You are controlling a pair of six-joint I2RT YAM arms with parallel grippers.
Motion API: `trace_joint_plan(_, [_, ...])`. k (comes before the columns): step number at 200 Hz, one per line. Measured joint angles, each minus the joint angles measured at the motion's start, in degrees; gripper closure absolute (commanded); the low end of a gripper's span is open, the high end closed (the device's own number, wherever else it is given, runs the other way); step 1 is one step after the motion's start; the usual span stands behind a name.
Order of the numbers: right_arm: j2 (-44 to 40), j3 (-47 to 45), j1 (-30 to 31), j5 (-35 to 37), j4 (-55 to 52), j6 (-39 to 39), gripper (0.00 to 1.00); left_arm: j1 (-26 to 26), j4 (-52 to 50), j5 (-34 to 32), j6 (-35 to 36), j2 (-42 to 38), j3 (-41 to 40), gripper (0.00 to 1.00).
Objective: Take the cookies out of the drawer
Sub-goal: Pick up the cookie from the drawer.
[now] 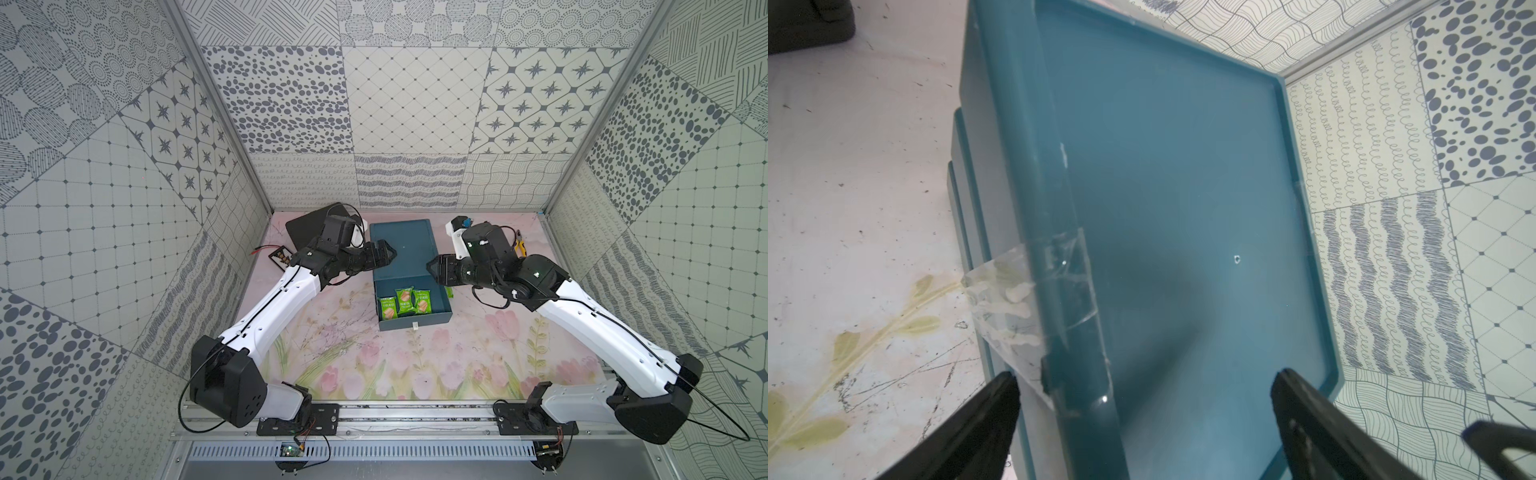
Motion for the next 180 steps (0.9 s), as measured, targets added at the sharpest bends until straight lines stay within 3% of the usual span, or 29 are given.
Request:
trace_joint_plan(59, [4.7,-1.8,6.3,0.8,0.0,6.3,0.4,1.1,0.1,2.3,0.4,0.6,-0.8,0.01])
trace_joint_plan(180, [11.6,-5.4,7.2,4.7,4.4,9.5,0.41,1.6,1.9,4.5,1.0,1.7,-0.9,0.01])
